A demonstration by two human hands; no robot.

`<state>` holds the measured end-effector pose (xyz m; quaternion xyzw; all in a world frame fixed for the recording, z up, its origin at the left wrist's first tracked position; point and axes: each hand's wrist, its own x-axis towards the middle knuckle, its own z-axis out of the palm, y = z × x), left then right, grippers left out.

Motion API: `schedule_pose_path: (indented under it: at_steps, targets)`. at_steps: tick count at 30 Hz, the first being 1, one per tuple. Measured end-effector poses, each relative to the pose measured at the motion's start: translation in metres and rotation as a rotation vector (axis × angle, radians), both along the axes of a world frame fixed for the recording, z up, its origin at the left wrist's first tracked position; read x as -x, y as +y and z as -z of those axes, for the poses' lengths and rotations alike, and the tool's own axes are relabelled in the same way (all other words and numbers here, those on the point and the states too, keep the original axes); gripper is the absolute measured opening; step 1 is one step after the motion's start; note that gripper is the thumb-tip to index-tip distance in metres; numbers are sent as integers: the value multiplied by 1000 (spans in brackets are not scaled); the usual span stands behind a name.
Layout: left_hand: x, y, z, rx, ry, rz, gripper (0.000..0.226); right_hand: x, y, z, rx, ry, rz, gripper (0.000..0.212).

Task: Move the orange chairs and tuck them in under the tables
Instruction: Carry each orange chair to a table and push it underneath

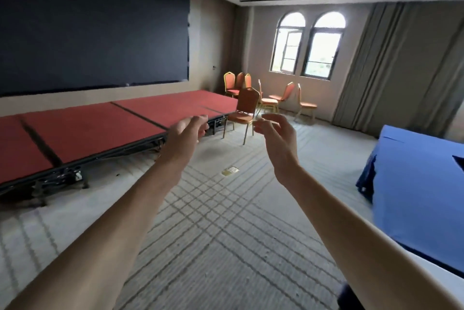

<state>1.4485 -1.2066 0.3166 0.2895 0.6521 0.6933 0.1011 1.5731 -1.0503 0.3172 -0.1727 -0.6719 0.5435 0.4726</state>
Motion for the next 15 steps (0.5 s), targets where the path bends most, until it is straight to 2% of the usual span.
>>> schedule_pose_path:
  at_steps: [3, 7, 11, 13, 15]
  targets:
    - [62, 43, -9, 10, 32, 48, 45, 48, 38, -8, 63, 46, 30, 24]
    - [139, 108, -15, 37, 60, 95, 39, 115, 84, 1, 134, 135, 18, 52]
    - [224, 185, -27, 40, 162, 156, 36, 207, 150, 13, 170, 214, 35, 31]
    - [263, 221, -34, 86, 219, 185, 35, 253, 183, 9, 186, 220, 56, 33]
    - [303, 255, -36, 132, 260, 209, 31, 293, 216, 5, 189, 217, 56, 25]
